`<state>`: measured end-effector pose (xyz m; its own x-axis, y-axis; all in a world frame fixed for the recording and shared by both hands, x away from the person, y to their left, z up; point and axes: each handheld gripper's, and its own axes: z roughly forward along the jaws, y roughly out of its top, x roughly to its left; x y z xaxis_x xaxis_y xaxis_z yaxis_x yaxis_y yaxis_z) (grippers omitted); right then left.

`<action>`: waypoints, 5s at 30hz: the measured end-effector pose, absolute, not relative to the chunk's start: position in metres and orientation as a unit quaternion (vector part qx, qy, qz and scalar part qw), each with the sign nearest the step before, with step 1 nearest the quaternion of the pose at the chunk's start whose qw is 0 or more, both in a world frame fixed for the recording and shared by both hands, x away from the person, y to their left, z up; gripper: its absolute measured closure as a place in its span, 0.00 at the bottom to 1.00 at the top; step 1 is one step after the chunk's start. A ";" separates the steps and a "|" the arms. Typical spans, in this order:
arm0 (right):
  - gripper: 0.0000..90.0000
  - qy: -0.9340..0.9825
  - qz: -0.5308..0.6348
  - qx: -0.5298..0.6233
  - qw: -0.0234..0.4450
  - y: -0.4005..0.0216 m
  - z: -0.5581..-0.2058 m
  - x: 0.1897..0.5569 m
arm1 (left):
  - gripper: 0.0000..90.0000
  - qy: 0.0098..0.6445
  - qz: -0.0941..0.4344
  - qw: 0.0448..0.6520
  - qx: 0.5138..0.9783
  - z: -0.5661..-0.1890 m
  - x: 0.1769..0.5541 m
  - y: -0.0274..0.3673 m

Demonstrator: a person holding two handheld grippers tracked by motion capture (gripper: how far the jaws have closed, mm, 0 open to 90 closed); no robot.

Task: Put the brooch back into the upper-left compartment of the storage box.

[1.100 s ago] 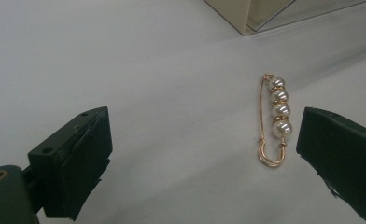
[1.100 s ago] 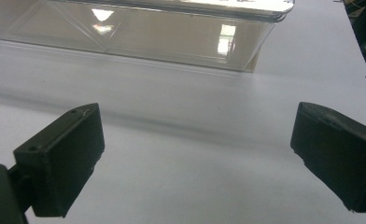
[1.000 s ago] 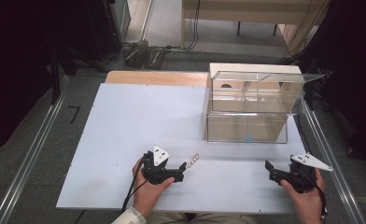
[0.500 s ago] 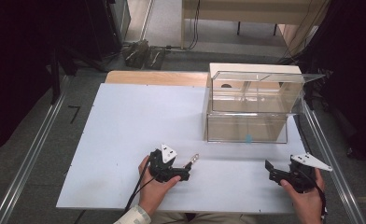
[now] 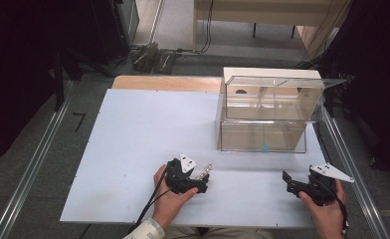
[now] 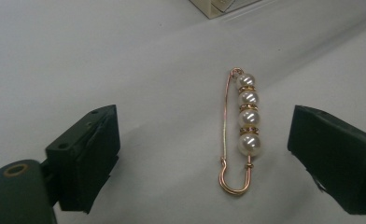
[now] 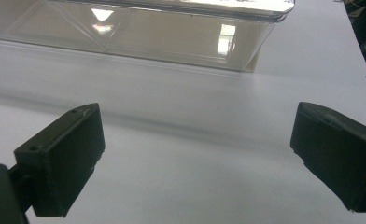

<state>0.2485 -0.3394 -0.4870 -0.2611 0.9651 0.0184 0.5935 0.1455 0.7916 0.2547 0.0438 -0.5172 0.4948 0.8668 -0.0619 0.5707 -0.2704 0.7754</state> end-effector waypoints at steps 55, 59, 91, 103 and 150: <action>0.02 0.709 0.354 0.551 0.260 -0.341 -0.487 0.249 | 0.89 0.408 0.160 0.417 0.797 -0.515 0.250 0.038; 0.02 0.709 0.354 0.551 0.261 -0.341 -0.487 0.249 | 0.89 0.410 0.157 0.422 0.793 -0.513 0.250 0.038; 0.02 0.709 0.355 0.551 0.259 -0.341 -0.487 0.249 | 0.89 0.410 0.146 0.484 0.759 -0.475 0.247 0.057; 0.02 0.710 0.354 0.551 0.259 -0.341 -0.487 0.249 | 0.89 0.405 0.148 0.496 0.753 -0.466 0.245 0.059; 0.02 0.708 0.354 0.553 0.259 -0.341 -0.487 0.249 | 0.89 0.385 0.163 0.548 0.724 -0.420 0.250 0.050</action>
